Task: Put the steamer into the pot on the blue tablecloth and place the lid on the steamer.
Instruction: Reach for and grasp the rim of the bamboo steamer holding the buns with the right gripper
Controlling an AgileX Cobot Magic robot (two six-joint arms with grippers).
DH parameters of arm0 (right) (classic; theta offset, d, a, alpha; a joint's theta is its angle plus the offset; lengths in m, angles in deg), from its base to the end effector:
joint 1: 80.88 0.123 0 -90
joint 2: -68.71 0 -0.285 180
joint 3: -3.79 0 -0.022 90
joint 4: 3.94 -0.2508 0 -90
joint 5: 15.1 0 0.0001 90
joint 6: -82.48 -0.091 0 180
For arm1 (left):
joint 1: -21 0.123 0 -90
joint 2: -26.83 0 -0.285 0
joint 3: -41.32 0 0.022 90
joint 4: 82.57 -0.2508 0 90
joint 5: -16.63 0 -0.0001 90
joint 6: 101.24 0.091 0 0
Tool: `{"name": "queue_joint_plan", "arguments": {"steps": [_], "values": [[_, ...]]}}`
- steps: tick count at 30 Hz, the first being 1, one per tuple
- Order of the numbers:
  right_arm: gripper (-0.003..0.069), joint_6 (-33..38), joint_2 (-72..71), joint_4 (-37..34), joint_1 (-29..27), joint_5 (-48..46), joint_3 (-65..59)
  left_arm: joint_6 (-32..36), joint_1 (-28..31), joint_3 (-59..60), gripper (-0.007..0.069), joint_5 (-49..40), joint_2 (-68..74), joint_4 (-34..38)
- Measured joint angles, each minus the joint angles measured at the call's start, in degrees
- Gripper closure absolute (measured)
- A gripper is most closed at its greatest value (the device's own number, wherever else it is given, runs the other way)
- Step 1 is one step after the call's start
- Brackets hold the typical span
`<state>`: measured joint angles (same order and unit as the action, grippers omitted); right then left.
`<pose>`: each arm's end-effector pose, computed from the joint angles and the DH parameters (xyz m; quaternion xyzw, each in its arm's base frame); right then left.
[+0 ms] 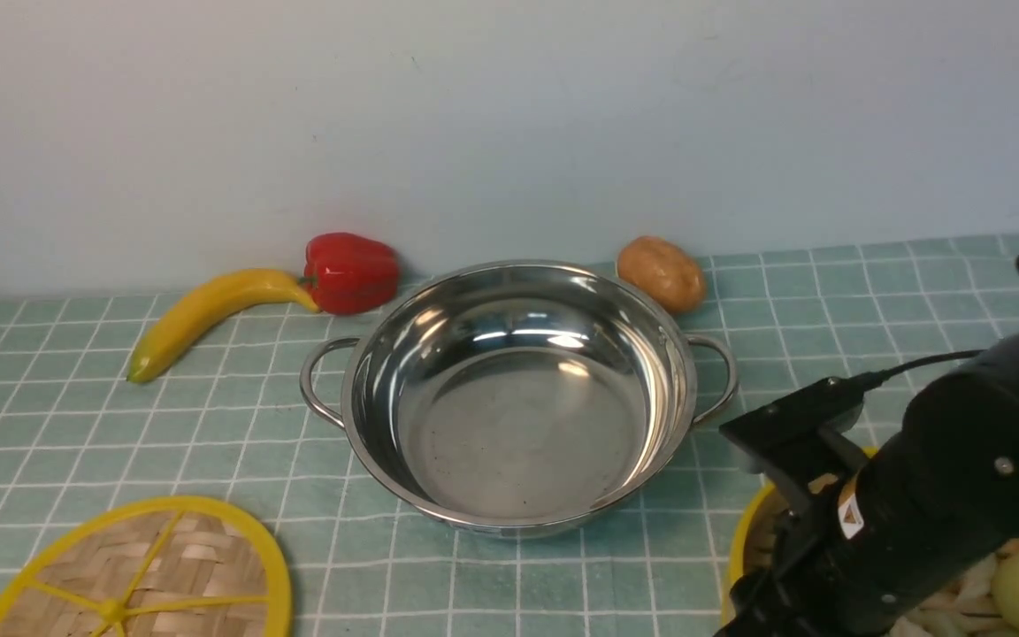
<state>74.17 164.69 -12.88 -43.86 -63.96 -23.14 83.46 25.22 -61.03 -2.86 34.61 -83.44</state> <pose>0.2056 0.1684 0.1993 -0.2011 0.9750 0.0850 0.0420 0.0536 0.0044 0.1800 0.0075 0.7929 0.0537 0.6070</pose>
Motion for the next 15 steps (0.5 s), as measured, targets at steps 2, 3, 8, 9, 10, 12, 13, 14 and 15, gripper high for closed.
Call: {"name": "queue_joint_plan", "arguments": {"steps": [2,3,8,9,10,12,13,14,15], "values": [[0.0303,-0.2,0.8,-0.1,0.0,0.3,0.0,0.0,0.0,0.0,0.0382,0.0,0.0,0.0],[0.0306,-0.2,1.0,-0.1,0.0,0.3,0.0,0.0,0.0,0.0,0.0382,0.0,0.0,0.0],[0.0362,-0.2,4.2,-0.9,0.0,1.4,0.0,0.0,0.0,0.0,0.0382,0.0,0.0,0.0],[0.0371,-0.2,4.6,-1.0,0.0,1.6,0.0,0.0,0.0,0.0,0.0382,0.0,0.0,0.0],[0.0376,-0.2,4.6,-1.1,0.0,1.7,0.0,0.0,0.0,0.0,0.0382,0.0,0.0,0.0],[0.0405,-0.2,5.6,-1.4,0.0,2.2,0.0,0.0,0.0,0.0,0.0382,0.0,0.0,0.0],[0.0415,-0.2,6.0,-1.5,0.0,2.3,0.0,0.0,0.0,0.0,0.0382,0.0,0.0,0.0],[0.0423,-0.2,6.3,-1.7,0.0,2.3,0.0,0.0,0.0,0.0,0.0382,0.0,0.0,0.0],[0.0428,-0.2,6.6,-1.8,0.0,2.3,0.0,0.0,0.0,0.0,0.0382,0.0,0.0,0.0]]}}
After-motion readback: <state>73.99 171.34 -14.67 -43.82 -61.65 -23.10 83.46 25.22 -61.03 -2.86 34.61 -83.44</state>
